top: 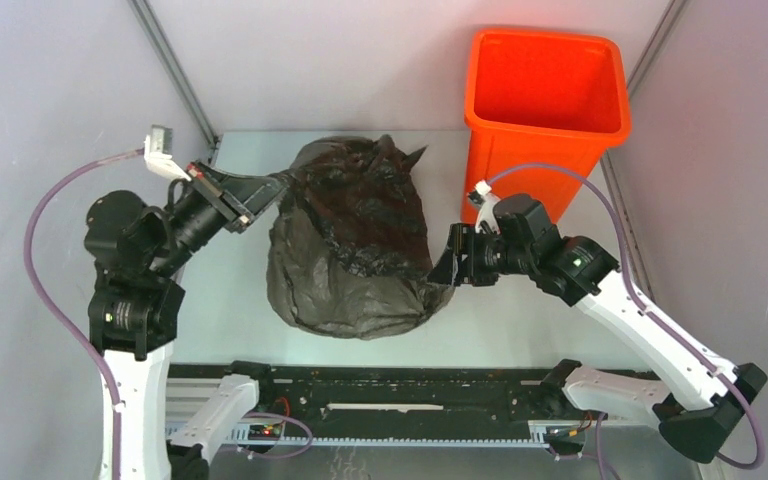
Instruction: Put the trash bags into the trash bin
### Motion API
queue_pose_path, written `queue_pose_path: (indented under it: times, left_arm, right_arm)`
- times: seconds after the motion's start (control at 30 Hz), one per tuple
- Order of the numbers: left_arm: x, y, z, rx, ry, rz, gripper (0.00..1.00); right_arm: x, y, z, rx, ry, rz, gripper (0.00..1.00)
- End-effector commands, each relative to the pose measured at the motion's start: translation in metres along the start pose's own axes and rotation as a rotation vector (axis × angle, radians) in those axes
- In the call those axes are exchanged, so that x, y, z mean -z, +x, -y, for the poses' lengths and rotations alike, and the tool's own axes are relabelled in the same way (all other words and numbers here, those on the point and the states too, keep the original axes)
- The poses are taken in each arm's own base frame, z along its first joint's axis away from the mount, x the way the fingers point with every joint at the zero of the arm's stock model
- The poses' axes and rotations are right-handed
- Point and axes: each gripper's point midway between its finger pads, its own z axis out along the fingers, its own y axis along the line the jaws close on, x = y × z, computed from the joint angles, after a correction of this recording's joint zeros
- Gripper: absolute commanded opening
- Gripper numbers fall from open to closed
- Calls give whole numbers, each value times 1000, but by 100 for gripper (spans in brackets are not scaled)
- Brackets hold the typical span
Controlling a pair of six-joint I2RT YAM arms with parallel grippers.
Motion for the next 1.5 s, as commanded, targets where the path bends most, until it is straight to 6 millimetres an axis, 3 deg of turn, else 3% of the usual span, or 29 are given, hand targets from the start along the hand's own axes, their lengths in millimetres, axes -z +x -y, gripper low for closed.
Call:
queue_pose_path:
  times: [0.0, 0.2, 0.43, 0.6, 0.73, 0.87, 0.97, 1.03, 1.07, 1.1, 1.13, 1.27, 1.3, 1.47]
  left_arm:
    - [-18, 11, -28, 24, -119, -24, 0]
    - [-33, 7, -7, 11, -72, -55, 0]
    - [-44, 8, 5, 29, -24, -98, 0]
    - [-44, 4, 17, 26, 11, -100, 0]
    - [-44, 4, 22, 28, 32, -110, 0]
    - [-43, 6, 24, 36, 41, -116, 0]
    - [-43, 7, 23, 37, 42, -116, 0]
    - [-42, 7, 22, 24, 40, -116, 0]
    - [-41, 8, 20, 16, 36, -116, 2]
    - [-41, 9, 18, 7, 28, -118, 10]
    - [-39, 13, 12, 4, 3, -134, 21]
    - [-21, 23, -2, -78, -50, -170, 76]
    - [-14, 25, -8, -102, -72, -167, 84]
    - [13, 49, -38, -123, -178, -198, 95]
  right_arm:
    - [21, -2, -13, 76, -30, 48, 74]
    - [26, -23, -43, 241, -14, 106, 99]
    - [-22, -48, -100, 485, 50, 155, 100]
    - [-70, -36, -118, 675, 138, 208, 99]
    - [-89, -36, -118, 652, 177, 247, 100]
    - [-102, -46, -133, 590, 110, 321, 99]
    - [-116, -45, -139, 540, 61, 331, 91]
    - [-117, -46, -140, 529, 53, 337, 75]
    - [-112, -48, -145, 531, 32, 333, 52]
    - [-104, -52, -150, 531, 4, 334, 19]
    - [-96, -54, -151, 521, -9, 312, 1]
    - [-47, -73, -147, 378, -25, 297, 0]
    - [-39, -76, -139, 318, -13, 287, 0]
    - [-22, -91, -102, 88, -47, 194, 0]
